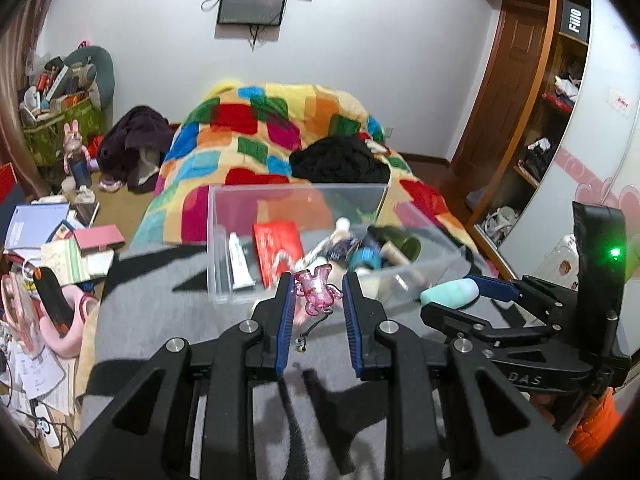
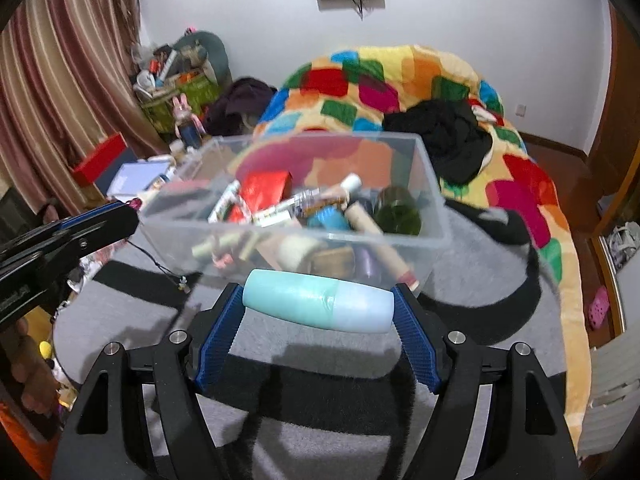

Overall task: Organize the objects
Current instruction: 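Carry the pink charm and mint-green bottle into the clear bin and release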

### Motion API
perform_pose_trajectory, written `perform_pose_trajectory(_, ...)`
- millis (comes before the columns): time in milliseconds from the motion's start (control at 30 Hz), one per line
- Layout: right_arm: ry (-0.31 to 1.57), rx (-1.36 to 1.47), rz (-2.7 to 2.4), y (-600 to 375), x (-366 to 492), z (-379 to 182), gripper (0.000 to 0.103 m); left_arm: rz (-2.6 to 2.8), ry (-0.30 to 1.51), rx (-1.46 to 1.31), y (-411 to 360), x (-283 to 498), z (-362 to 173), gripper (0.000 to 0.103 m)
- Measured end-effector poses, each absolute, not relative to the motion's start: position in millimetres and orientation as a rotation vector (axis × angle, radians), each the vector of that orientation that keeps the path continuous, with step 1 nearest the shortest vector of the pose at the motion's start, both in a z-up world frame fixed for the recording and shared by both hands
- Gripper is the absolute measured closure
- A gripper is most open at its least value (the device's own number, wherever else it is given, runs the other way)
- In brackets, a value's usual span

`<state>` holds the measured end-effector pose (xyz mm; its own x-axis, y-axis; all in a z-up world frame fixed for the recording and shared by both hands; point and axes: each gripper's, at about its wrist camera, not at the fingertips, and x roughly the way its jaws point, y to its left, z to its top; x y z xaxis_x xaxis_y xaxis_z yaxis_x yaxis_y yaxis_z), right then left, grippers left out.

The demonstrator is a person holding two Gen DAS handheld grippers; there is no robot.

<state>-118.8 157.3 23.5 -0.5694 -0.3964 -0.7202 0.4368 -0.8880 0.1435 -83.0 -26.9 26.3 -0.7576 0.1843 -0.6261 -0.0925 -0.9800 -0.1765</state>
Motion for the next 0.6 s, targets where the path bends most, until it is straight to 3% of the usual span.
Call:
perform_pose_trajectory(300, 0.056, 0.979, -2.481, 155.2, -131.1, 57.5, 0.032, 2.869, -0.269, -0.916, -35.1, -92.8, 52.0, 0.080)
perform_pose_trajectory(600, 0.046, 0.993, -2.483, 140.3, -158.5, 56.7, 0.032, 2.930, -0.325, -0.869, -49.7, -107.6, 60.7, 0.080)
